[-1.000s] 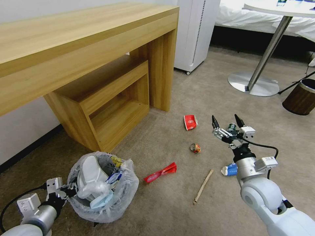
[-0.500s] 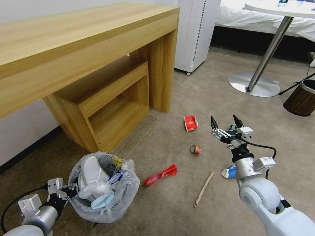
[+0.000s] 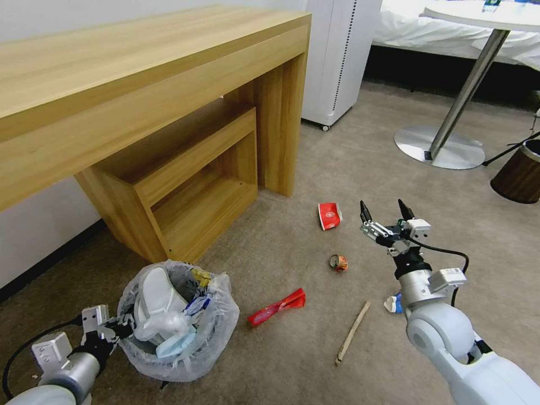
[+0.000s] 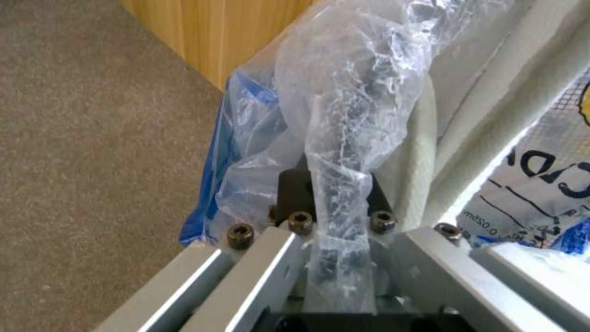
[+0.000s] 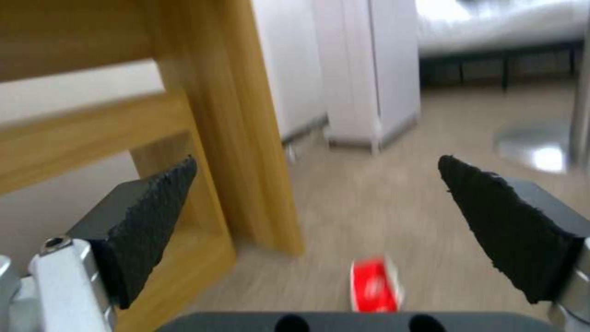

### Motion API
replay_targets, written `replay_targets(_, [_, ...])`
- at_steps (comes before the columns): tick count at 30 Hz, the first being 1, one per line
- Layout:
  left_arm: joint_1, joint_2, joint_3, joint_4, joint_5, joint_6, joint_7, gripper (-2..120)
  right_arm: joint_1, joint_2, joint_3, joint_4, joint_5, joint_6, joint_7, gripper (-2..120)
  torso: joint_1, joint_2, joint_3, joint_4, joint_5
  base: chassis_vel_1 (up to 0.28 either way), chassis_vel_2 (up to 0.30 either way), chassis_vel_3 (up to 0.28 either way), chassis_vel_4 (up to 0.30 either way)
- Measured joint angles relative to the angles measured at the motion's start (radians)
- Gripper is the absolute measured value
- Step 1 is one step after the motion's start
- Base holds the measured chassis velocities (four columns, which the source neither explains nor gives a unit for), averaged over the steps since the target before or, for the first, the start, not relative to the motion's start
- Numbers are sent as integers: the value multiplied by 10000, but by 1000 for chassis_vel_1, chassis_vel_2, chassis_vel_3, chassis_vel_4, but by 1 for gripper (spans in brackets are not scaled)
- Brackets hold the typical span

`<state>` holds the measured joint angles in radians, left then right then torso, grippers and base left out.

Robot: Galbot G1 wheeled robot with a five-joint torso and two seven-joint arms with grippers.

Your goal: Pick up the trash bin and place the garbage on the floor into it.

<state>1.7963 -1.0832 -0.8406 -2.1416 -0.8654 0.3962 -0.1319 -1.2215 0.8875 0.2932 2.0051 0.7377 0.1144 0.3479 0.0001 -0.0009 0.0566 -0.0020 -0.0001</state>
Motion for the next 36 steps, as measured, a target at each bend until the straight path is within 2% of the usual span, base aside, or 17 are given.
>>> replay_targets(2, [-147, 48, 70, 65, -34, 0, -26, 0, 230, -12, -235, 3, 865, -784, 542, 100, -1, 0, -1, 1, 0, 0, 0, 0, 0])
replay_targets(3, [-147, 48, 70, 65, -34, 0, -26, 0, 230, -12, -235, 3, 865, -784, 542, 100, -1, 0, -1, 1, 0, 0, 0, 0, 0])
replay_targets(6, [-201, 64, 93, 102, -54, -2, -39, 0, 972, 62, -1040, -174, 2655, -2331, 1838, 100, -1, 0, -1, -2, 0, 0, 0, 0, 0])
replay_targets(12, [-119, -29, 93, 23, -36, -1, -45, 0, 1786, 570, -1981, -893, 3748, -2997, 3038, 100, 0, 0, 0, 1, 0, 0, 0, 0, 0])
replay_targets(15, [-33, -86, 93, -61, 4, -5, -46, 0, 2255, 1211, -2427, -1514, 4615, -3409, 3884, 100, -1, 0, -1, 0, -2, 0, 0, 0, 0])
replay_targets(16, [-33, -86, 93, -61, 4, -5, -46, 0, 2255, 1211, -2427, -1514, 4615, -3409, 3884, 100, -1, 0, -1, 0, -2, 0, 0, 0, 0])
replay_targets(18, [0, -111, 90, -126, 11, -6, -61, 0, 2526, 1873, -2624, -2043, 5158, -3708, 4461, 100, -1, 0, -1, 1, 1, 0, 0, 0, 0])
replay_targets(27, [-59, -242, 165, -108, 14, -8, -126, 0, 2956, 3474, -3116, -4096, 5305, -3777, 4603, 100, -1, 0, -1, 1, 0, 0, 0, 0, 0])
replay_targets(36, [-252, -238, 193, -9, -80, -1, -247, 0, 3163, 4172, -3709, -5272, 5241, -3759, 4582, 100, -1, 0, 0, 0, -1, 0, 0, 0, 0])
